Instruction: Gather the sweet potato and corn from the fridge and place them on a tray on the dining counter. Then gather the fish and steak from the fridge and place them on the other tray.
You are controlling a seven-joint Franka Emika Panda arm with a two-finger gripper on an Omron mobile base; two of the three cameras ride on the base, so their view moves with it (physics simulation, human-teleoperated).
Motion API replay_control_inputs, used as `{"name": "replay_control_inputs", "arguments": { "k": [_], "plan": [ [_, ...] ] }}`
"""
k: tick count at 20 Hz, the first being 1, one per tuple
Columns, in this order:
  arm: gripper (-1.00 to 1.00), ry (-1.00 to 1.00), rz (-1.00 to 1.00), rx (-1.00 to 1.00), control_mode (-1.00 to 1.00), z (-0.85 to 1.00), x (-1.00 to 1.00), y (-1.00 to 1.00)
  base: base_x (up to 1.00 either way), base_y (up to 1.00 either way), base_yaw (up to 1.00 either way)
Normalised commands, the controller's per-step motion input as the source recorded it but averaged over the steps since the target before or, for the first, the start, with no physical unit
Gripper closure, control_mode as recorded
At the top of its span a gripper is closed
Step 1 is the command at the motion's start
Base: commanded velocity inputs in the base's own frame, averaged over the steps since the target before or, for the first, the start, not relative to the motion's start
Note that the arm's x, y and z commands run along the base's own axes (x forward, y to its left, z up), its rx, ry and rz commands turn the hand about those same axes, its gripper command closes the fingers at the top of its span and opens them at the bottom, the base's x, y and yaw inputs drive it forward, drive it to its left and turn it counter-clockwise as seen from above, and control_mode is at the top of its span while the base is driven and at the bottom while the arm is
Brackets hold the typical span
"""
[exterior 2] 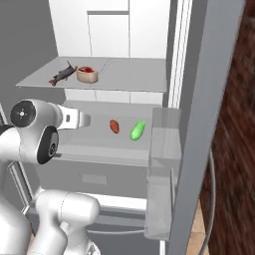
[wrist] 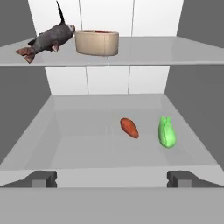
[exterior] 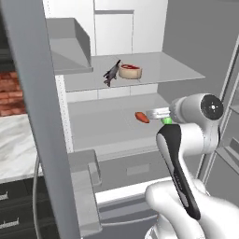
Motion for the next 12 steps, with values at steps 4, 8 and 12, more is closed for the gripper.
{"name": "replay_control_inputs", "arguments": {
  "k": [4, 8, 12],
  "plan": [
    [-1.00, 0.00, 0.00, 0.00, 1.00, 0.00, 0.00, 0.00, 0.23, -0.21, 0.00],
    [-1.00, 0.00, 0.00, 0.00, 1.00, 0.00, 0.00, 0.00, 0.55, 0.00, 0.01],
    [-1.00, 0.00, 0.00, 0.00, 1.00, 0.00, 0.00, 0.00, 0.58, 0.00, 0.00]
  ]
}}
